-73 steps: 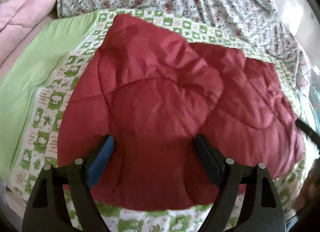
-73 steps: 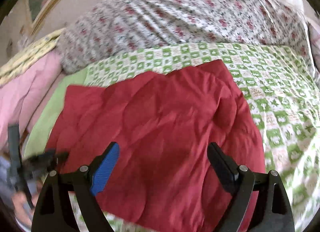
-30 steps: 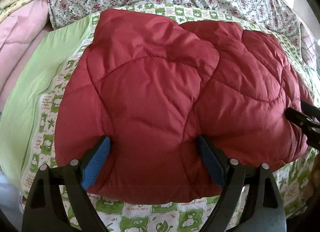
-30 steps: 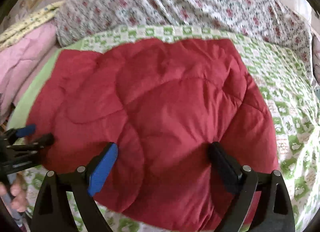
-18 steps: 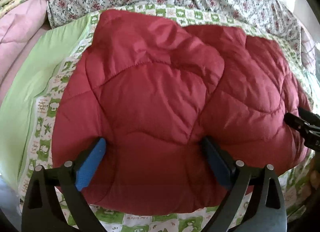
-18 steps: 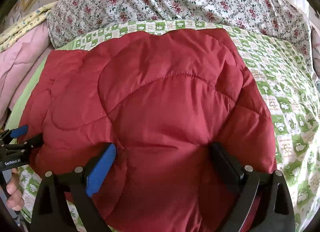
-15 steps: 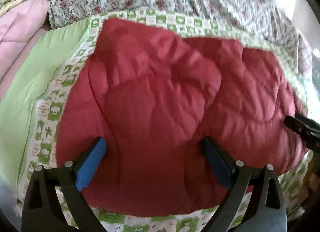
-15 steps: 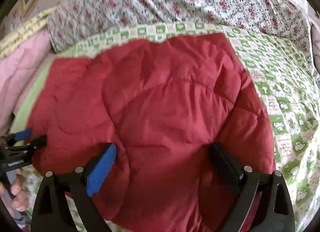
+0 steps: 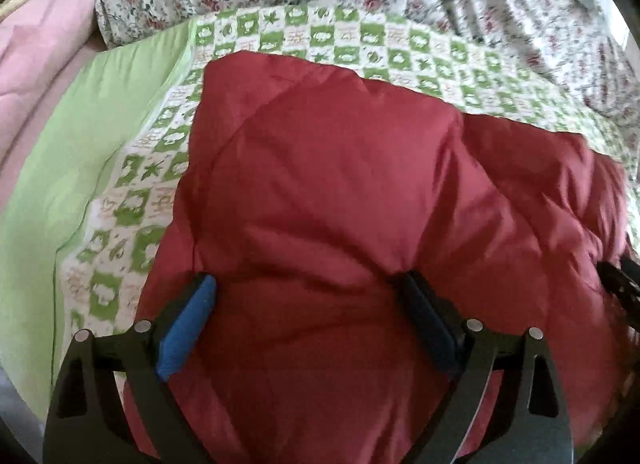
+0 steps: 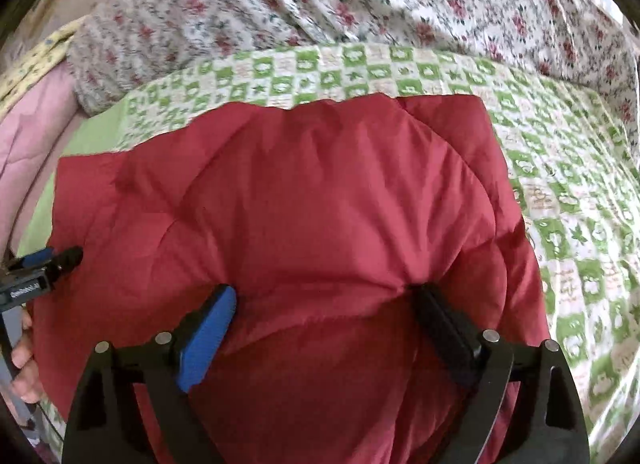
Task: Fold large clothes
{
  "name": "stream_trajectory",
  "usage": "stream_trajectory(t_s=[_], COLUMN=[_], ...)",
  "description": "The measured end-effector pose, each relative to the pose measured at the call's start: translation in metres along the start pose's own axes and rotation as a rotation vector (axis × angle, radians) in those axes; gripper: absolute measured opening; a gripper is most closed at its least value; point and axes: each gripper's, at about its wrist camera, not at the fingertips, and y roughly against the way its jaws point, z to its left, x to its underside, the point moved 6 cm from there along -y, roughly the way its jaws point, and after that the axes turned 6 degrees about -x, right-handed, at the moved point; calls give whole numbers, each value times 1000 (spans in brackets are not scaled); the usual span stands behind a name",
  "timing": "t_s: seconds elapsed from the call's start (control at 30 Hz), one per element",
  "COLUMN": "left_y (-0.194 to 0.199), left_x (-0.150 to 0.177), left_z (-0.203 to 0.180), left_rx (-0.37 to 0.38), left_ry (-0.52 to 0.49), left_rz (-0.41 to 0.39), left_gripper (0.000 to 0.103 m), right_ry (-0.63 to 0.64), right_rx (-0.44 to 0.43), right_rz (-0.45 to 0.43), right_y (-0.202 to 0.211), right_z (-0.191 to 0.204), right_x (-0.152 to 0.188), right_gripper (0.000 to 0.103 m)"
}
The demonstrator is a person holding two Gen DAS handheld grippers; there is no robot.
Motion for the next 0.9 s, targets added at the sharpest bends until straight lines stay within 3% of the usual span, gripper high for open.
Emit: stream_trajectory(t_s=[0.23,0.37,0.53,0.7,0.9], left_y=[-29,-27,13,69,97], left_x=[-16,-17,-4,36,75], left_z=[-7,-7,3,-2,-9], left_rx=[-19,-20,30,95,127], left_ry=[-1,0,9,-21,-53], left_rz=[31,31,-16,-63,-65], left_gripper=[96,96,93,93,93], right_ry=[-65,-63,-61,-60,-31], right_rx=[-11,10,6,2,-39], right_rz=[9,17,12,-6,-98], right_y=[-22,-28,-27,-21,45], right_z=[-16,-17,-18,-16,4], right_x=[-8,-11,-11,-12,7], right_gripper=[93,93,93,93,92])
